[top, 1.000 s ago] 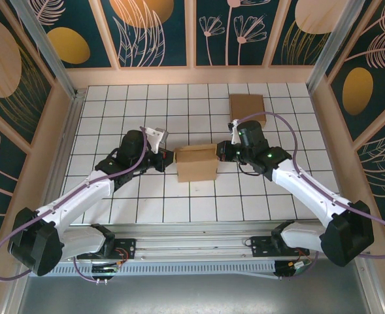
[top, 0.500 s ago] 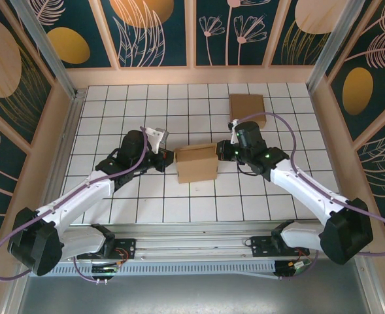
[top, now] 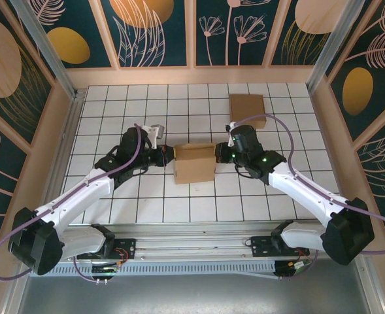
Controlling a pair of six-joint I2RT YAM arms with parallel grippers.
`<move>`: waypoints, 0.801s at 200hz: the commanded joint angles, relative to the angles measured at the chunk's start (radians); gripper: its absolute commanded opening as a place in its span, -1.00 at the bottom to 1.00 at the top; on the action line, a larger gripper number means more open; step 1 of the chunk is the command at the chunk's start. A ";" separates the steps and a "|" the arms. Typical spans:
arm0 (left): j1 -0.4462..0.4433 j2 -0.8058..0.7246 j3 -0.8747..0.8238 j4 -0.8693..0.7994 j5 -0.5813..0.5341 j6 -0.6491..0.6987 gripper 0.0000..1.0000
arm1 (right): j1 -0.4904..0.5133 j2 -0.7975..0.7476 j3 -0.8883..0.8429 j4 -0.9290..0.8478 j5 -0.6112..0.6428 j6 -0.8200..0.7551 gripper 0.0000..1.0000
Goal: Fold the paper box
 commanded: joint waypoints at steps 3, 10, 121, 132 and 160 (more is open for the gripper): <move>-0.001 0.015 0.015 0.015 -0.007 -0.091 -1.00 | 0.048 -0.001 -0.026 -0.064 0.043 -0.033 -0.93; -0.001 0.016 0.009 0.015 -0.015 -0.097 -1.00 | 0.058 -0.003 -0.025 -0.064 0.045 -0.040 -0.94; -0.001 -0.004 -0.048 -0.027 -0.178 -0.194 -1.00 | 0.213 -0.052 -0.060 -0.017 0.245 -0.105 -0.99; 0.000 -0.004 -0.055 -0.057 -0.214 -0.172 -1.00 | 0.217 -0.048 -0.058 -0.014 0.243 -0.105 -0.99; -0.001 -0.007 -0.087 -0.081 -0.278 -0.138 -1.00 | 0.221 -0.042 -0.056 -0.010 0.241 -0.103 -0.99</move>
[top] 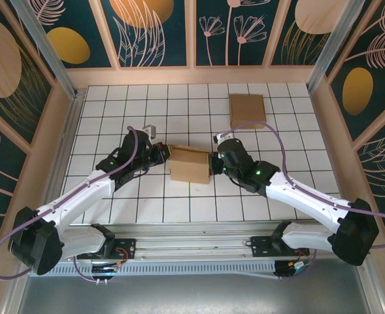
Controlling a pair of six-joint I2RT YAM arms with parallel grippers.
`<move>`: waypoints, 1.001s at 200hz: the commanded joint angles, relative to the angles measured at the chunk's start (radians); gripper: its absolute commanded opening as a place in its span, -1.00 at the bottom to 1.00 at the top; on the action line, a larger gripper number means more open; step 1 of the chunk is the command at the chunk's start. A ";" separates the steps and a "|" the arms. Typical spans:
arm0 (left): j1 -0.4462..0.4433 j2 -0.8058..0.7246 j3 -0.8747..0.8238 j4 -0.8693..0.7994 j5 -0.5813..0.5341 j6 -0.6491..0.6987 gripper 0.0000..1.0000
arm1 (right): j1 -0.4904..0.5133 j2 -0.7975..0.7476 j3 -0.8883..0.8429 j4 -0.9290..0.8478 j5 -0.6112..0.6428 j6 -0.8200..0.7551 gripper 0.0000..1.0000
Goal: Fold the paper box
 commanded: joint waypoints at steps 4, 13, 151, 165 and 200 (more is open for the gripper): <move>0.001 -0.001 -0.056 -0.084 -0.086 0.025 -1.00 | 0.015 0.007 -0.018 -0.023 0.014 -0.008 -0.99; 0.001 -0.001 -0.067 -0.069 -0.067 0.025 -1.00 | 0.015 0.009 -0.015 -0.025 0.014 -0.008 -0.99; 0.000 -0.087 -0.140 -0.027 0.143 0.008 -0.81 | 0.050 -0.020 -0.099 0.045 -0.032 0.141 -0.82; -0.001 -0.099 -0.141 -0.020 0.139 0.011 -0.61 | 0.050 -0.039 -0.097 0.052 -0.033 0.145 -0.71; 0.000 -0.125 -0.132 -0.019 0.116 0.013 -0.47 | 0.049 -0.075 -0.072 0.036 -0.019 0.154 -0.52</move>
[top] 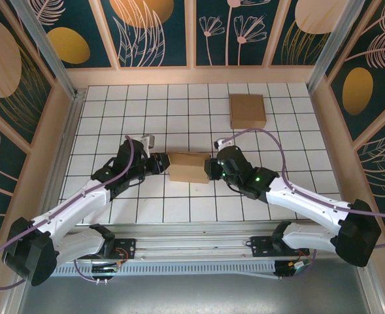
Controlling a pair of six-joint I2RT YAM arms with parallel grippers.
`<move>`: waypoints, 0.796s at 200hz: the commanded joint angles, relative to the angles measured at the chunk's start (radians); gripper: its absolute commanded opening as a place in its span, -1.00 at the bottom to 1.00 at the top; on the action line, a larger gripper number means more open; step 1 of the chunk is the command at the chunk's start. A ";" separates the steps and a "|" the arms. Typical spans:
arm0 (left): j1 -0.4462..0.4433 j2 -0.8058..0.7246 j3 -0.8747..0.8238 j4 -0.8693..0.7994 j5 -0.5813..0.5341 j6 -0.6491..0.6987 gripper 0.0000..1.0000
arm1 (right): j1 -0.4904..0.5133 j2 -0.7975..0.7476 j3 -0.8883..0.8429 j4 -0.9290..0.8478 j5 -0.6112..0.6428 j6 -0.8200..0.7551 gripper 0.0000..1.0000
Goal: Fold the paper box
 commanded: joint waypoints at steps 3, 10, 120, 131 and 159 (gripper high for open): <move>-0.003 -0.026 -0.006 -0.049 0.009 -0.006 -0.47 | 0.006 -0.044 0.012 -0.024 -0.003 0.021 -0.51; -0.002 -0.032 -0.004 -0.049 0.009 -0.006 -0.46 | 0.006 -0.051 0.018 -0.026 -0.003 0.022 -0.49; 0.002 -0.095 0.255 -0.267 -0.194 -0.038 -0.37 | -0.249 -0.144 0.113 -0.062 -0.296 0.272 -0.01; 0.015 -0.066 0.290 -0.265 -0.185 -0.037 -0.33 | -0.312 -0.121 0.109 -0.041 -0.397 0.310 0.05; 0.093 0.043 0.365 -0.290 -0.079 -0.002 -0.19 | -0.336 -0.024 0.150 -0.074 -0.446 0.378 0.11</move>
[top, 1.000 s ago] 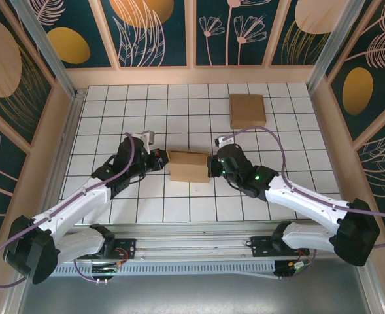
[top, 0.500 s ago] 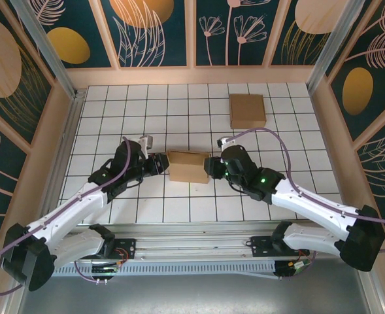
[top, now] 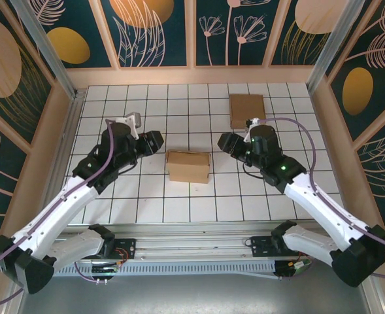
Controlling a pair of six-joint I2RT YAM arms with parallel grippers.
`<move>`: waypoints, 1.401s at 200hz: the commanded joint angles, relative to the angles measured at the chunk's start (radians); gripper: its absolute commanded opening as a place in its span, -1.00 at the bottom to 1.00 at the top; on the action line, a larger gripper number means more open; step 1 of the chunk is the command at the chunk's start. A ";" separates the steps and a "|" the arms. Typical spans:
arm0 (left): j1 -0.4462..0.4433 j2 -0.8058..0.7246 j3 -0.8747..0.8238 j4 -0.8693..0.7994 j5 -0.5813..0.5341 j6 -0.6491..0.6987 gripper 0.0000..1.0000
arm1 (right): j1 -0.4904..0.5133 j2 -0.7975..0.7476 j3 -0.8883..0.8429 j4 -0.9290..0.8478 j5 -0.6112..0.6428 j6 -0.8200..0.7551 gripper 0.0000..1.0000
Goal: Fold the paper box
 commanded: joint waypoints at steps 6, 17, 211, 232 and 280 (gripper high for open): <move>0.080 0.107 0.058 -0.082 0.084 0.026 -0.17 | -0.005 0.097 0.061 -0.040 -0.144 0.117 0.13; 0.107 0.139 0.057 -0.080 0.136 0.037 -0.14 | -0.004 0.132 0.080 -0.070 -0.156 0.132 0.17; 0.121 0.152 -0.219 0.164 0.319 -0.057 -0.46 | 0.056 0.168 -0.098 0.089 -0.141 0.234 -0.55; 0.119 0.161 -0.240 0.185 0.334 -0.062 -0.65 | 0.064 0.172 -0.119 0.098 -0.127 0.225 -0.60; 0.119 0.148 -0.286 0.193 0.337 -0.057 -0.83 | 0.095 0.176 -0.141 0.088 -0.063 0.198 -0.65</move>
